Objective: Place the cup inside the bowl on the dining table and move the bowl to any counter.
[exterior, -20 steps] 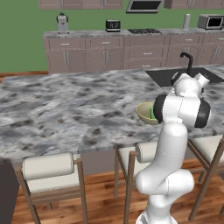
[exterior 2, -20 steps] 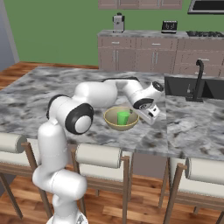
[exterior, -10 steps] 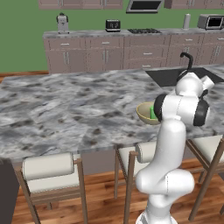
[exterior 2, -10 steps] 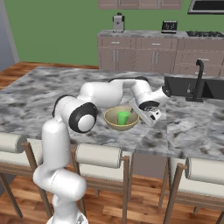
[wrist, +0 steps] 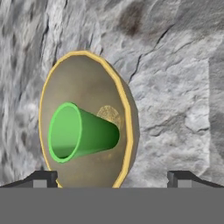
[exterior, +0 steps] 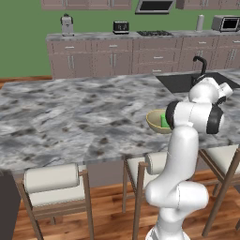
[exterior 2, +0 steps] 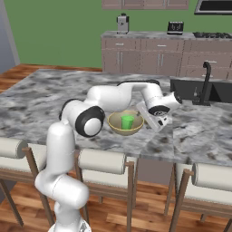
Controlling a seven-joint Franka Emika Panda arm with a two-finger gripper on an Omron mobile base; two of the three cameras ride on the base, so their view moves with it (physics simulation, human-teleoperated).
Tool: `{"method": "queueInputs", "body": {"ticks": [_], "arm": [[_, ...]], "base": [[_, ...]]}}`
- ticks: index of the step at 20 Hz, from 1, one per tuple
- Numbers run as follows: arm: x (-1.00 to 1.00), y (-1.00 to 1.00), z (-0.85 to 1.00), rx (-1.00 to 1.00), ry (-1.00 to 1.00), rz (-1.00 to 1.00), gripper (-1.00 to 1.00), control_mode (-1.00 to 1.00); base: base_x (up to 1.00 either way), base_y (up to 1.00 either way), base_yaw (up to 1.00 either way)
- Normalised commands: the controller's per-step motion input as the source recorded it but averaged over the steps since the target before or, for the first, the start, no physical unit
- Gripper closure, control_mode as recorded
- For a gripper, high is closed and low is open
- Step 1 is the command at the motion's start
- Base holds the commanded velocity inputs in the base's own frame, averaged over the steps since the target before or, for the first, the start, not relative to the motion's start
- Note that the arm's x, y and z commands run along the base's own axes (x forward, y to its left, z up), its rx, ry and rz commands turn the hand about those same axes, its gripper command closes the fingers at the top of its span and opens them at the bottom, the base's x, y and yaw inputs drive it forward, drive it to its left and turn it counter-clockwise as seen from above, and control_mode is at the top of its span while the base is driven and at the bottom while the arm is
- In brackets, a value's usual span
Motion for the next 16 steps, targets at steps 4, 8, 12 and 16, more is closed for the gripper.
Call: {"method": "queueInputs", "body": {"ticks": [4, 8, 12, 16], "arm": [[0.00, 0.00, -0.07, 0.00, 0.00, 0.00, -1.00, -1.00], [0.02, 0.03, -0.17, 0.00, 0.00, 0.00, -1.00, -1.00], [0.02, 0.04, -0.25, 0.00, 0.00, 0.00, -1.00, -1.00], [0.02, 0.06, -0.15, 0.00, 0.00, 0.00, -1.00, -1.00]], "base": [[0.00, 0.00, 0.00], [0.00, 0.00, 0.00], [0.00, 0.00, 0.00], [0.00, 0.00, 0.00]]}}
